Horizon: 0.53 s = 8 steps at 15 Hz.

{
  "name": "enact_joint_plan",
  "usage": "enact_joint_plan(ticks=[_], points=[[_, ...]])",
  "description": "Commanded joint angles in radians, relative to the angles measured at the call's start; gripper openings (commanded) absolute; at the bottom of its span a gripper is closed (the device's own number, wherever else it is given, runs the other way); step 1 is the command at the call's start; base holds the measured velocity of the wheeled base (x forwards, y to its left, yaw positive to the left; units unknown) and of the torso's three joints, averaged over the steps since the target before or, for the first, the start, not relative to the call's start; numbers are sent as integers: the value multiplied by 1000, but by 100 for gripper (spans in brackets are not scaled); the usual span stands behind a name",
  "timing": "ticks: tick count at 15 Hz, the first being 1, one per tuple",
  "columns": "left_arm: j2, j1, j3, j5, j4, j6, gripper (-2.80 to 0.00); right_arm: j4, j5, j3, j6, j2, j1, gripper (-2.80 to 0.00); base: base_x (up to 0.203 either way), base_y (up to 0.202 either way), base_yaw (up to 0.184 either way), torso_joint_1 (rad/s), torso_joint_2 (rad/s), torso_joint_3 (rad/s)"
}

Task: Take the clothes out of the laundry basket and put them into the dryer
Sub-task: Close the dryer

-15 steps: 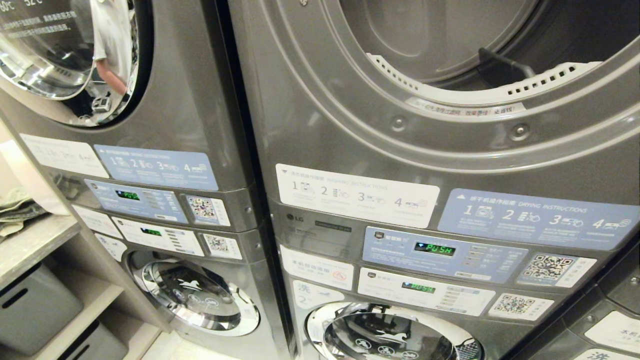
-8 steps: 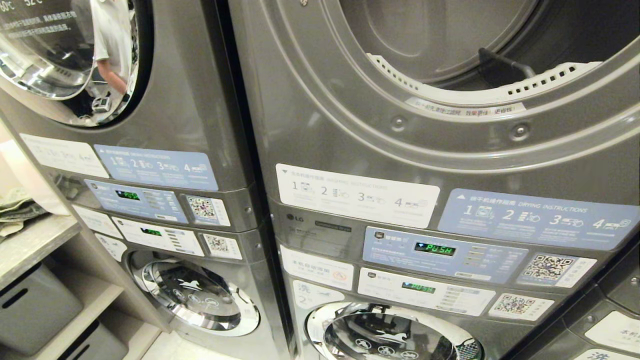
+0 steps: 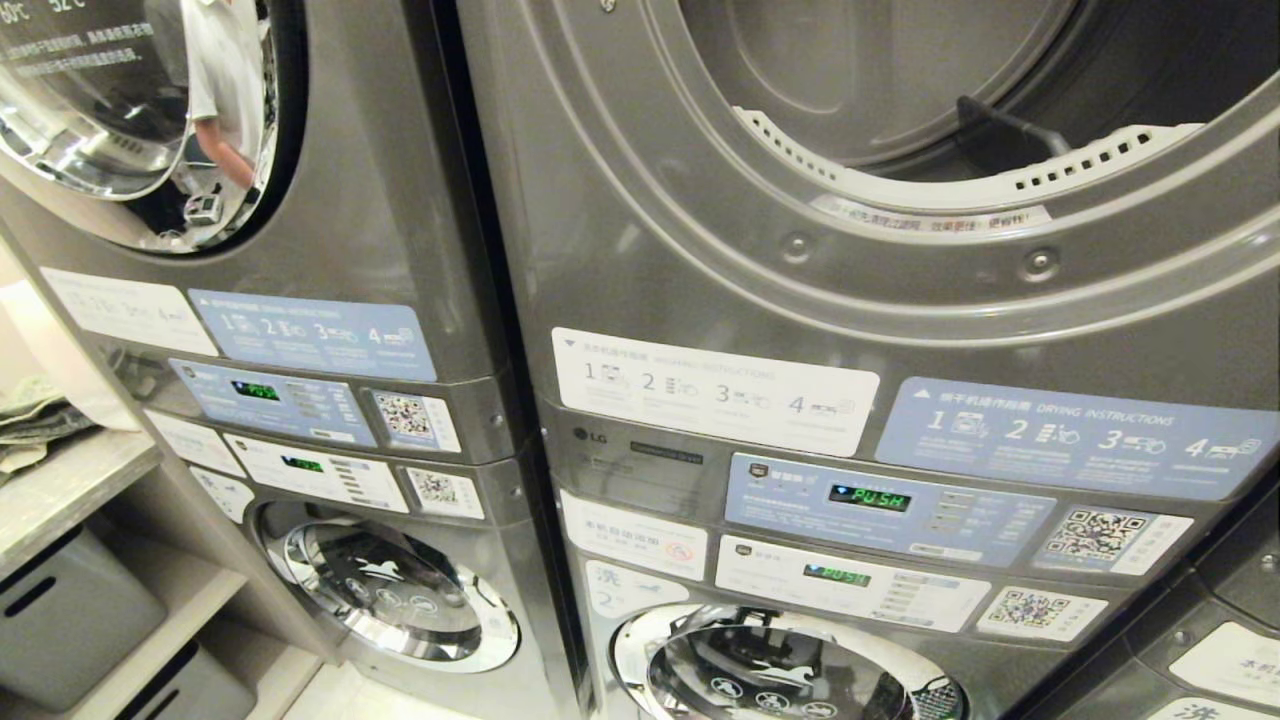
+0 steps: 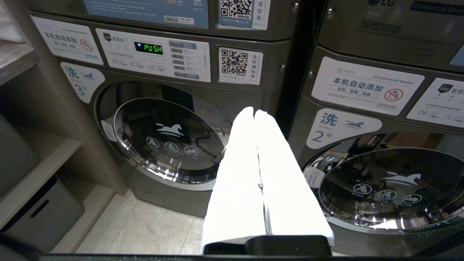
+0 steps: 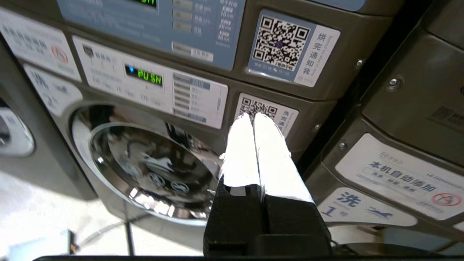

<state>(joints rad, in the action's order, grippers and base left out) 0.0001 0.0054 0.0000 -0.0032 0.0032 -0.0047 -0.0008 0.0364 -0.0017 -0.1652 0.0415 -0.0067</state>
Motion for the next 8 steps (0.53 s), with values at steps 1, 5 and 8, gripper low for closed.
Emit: enact_joint_plan(ticks=[1,5,8], points=[[-2,1,0,0,0,0,-280,4,-2,2,54,-42,3,-280,0,0,0,0,0,0],[-2,1,0,0,0,0,-280,2,-7,2,115,-41,4,-280,0,0,0,0,0,0],[-2,1,0,0,0,0,-280,2,-9,2,116,-41,4,-280,0,0,0,0,0,0]])
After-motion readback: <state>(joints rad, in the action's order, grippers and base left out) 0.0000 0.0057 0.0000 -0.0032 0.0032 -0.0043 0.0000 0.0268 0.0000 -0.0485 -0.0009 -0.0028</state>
